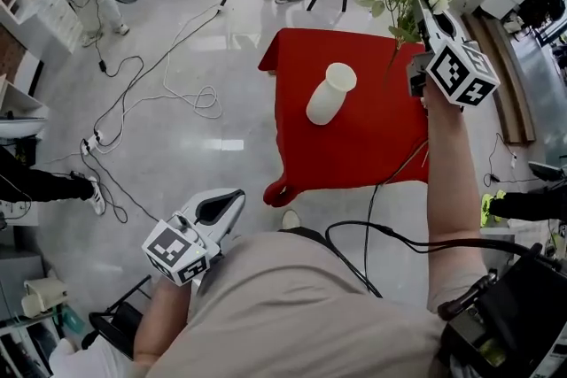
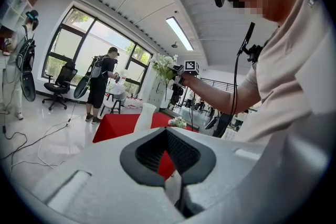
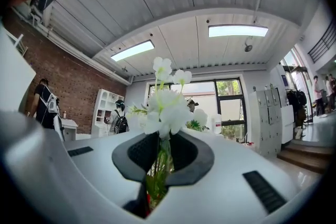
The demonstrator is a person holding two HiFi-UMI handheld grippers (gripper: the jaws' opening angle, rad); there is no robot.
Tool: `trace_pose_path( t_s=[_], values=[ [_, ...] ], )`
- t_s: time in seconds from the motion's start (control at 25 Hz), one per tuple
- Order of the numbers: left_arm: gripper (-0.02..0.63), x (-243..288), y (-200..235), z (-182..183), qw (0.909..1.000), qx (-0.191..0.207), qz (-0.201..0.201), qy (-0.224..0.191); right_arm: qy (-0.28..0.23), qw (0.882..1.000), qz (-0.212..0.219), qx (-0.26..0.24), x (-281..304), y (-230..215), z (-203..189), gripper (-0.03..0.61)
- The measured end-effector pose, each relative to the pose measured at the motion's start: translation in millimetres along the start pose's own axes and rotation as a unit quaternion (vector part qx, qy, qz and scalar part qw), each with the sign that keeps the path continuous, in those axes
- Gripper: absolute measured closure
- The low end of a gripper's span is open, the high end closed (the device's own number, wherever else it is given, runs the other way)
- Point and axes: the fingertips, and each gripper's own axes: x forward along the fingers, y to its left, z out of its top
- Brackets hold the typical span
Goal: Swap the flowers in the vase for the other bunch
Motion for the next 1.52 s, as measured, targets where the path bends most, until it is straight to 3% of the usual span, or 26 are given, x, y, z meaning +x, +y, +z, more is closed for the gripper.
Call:
trace_pose_path(
  t_s=[0.44,1.04,1.52],
  values=[
    [0.607,-26.6,9.5,-4.6,0.9996,-0.012,0.024,-0.008,-0.041,0.999,0.024,0.005,17.8,50.4,1.3,0.535],
    [0.607,-39.5,8.4,-13.7,0.9990,-0.019,0.042,-0.001,-0.065,0.997,0.029,0.009,20.0,71.2,-48.6,0.535],
    [0.607,-45.2,6.4,-17.6,0.9989,-0.020,0.042,0.008,-0.041,0.999,0.021,0.017,10.1,78.4,-103.7,0.534]
  ],
)
